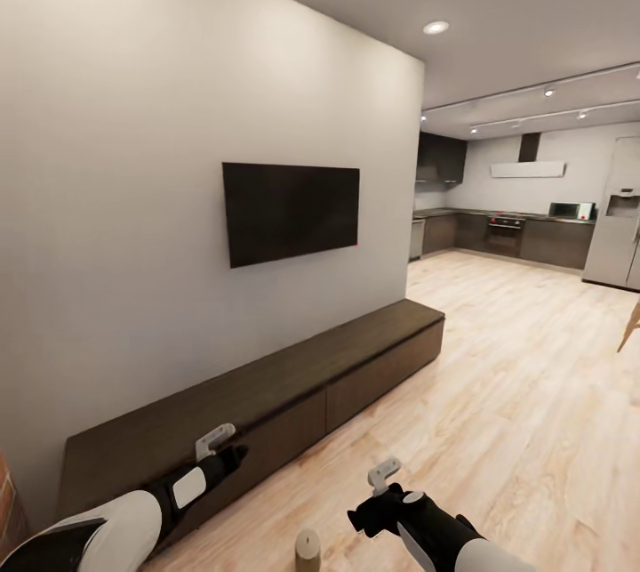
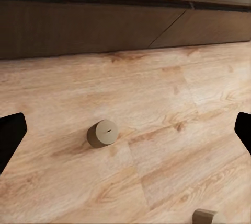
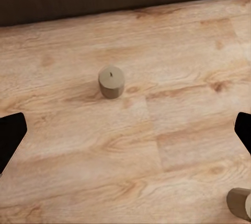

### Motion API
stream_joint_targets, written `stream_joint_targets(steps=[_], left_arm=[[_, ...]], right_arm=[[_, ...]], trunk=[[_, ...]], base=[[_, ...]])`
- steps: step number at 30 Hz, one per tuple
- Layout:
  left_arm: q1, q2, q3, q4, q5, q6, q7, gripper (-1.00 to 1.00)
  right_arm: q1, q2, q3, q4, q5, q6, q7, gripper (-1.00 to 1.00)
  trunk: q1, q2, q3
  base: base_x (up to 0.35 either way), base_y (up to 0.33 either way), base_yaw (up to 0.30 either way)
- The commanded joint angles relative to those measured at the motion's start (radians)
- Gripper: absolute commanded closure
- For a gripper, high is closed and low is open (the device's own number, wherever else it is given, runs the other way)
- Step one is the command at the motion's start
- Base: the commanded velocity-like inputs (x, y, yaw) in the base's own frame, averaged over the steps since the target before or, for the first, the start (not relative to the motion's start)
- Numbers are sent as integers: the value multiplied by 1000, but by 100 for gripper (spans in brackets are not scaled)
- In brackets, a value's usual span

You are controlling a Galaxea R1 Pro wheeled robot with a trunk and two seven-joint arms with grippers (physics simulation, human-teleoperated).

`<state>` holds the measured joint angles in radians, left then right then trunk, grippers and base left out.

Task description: Place each of the two pumpkins and all three candles from the living room inside a cabinet in the living room (use any cabinet), then make sure every cabinet is closed, and position the cauldron so it is next to a table in the living room.

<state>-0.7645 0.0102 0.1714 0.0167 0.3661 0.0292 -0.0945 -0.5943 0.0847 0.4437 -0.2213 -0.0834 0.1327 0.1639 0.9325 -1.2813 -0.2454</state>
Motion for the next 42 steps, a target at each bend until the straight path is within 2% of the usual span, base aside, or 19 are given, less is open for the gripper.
stream_joint_targets(steps=[1,16,17,22,25,26,27,28,30,32,38,42], left_arm=[[-1,1,7,2,4,3,-5,-100],[-1,1,1,2,-4,3,-7,-100],[-1,0,-1,1,-23,3,-8,-100],[-1,-2,-1,0,-48,3,-8,-100],[-1,-28,-2,-1,-94,4,-6,-100],[-1,-49,-1,-5,-157,7,17,-100],[-1,-51,0,-6,-166,8,24,-100],[-1,-56,0,-8,-178,9,38,-100],[-1,-62,0,-9,-186,11,51,-100],[-1,-76,0,-12,-196,13,67,-100],[-2,-107,0,-14,-219,37,79,-100],[-2,-129,0,-38,-274,71,100,-100]], right_arm=[[-1,0,6,-1,-9,5,0,-100],[-1,-1,4,-7,-9,7,-3,-100],[-1,-3,4,-25,-9,8,-2,-100],[-1,-25,4,-76,-10,13,0,-100],[-1,-39,-14,-127,-11,44,0,-100],[-1,-43,-95,-204,-12,171,2,-100],[-1,-44,-113,-217,-11,197,2,-100],[-1,-44,-147,-247,-11,246,3,-100],[-1,-44,-178,-280,-11,290,4,-100],[-1,-43,-216,-348,-10,365,4,-100],[-5,-45,-240,-477,-9,512,5,-100],[-32,-45,-244,-540,-9,617,5,-100]], trunk=[[1,-1,-1],[1,-1,-1],[1,-1,-1],[12,-22,-11],[24,-43,-20],[27,-50,-24],[31,-57,-28],[35,-64,-32],[43,-78,-41],[50,-92,-50],[73,-134,-78],[89,-162,-97]], base=[[260,227,-1],[56,41,0],[0,0,0],[0,0,0],[0,0,0],[0,0,22],[0,0,30],[0,0,43],[0,0,50],[0,0,59],[0,0,62],[0,0,28]])
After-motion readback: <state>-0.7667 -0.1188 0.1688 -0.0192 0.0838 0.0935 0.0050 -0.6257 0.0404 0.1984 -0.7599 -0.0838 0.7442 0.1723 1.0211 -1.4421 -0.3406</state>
